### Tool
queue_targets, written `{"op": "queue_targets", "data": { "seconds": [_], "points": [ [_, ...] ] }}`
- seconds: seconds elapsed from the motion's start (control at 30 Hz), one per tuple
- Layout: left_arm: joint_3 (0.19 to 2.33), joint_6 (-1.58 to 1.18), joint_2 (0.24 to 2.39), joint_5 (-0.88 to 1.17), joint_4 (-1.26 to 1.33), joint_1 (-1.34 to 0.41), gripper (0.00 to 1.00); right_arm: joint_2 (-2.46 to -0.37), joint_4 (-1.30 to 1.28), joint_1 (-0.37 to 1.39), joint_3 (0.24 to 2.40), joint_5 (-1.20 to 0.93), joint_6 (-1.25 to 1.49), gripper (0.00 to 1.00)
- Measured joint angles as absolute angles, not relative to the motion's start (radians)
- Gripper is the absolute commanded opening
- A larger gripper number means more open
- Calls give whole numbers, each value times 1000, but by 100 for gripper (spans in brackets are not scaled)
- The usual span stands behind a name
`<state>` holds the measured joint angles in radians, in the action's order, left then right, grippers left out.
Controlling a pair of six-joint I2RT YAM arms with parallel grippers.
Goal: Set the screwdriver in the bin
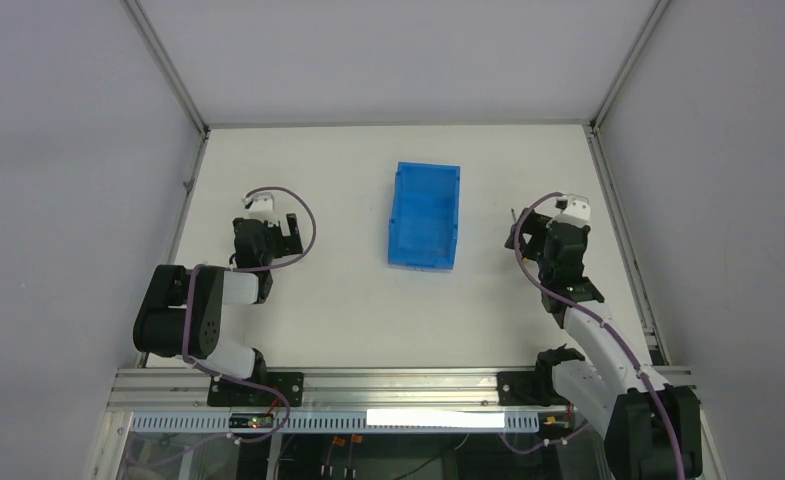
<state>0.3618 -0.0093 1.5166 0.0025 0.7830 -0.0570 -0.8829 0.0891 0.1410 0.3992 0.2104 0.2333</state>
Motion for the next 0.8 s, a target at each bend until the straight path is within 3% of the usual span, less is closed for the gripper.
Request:
{"op": "queue_targets", "data": {
  "seconds": [0.23, 0.47, 0.8],
  "points": [
    [362, -9, 1517, 2, 783, -57, 100, -982, -62, 138, 533, 283, 261, 95],
    [362, -9, 1517, 2, 783, -57, 100, -1357, -431, 122, 1016, 236, 181, 87],
    [362, -9, 1517, 2, 783, -57, 100, -1761, -709, 105, 1230, 186, 103, 65]
  ]
}}
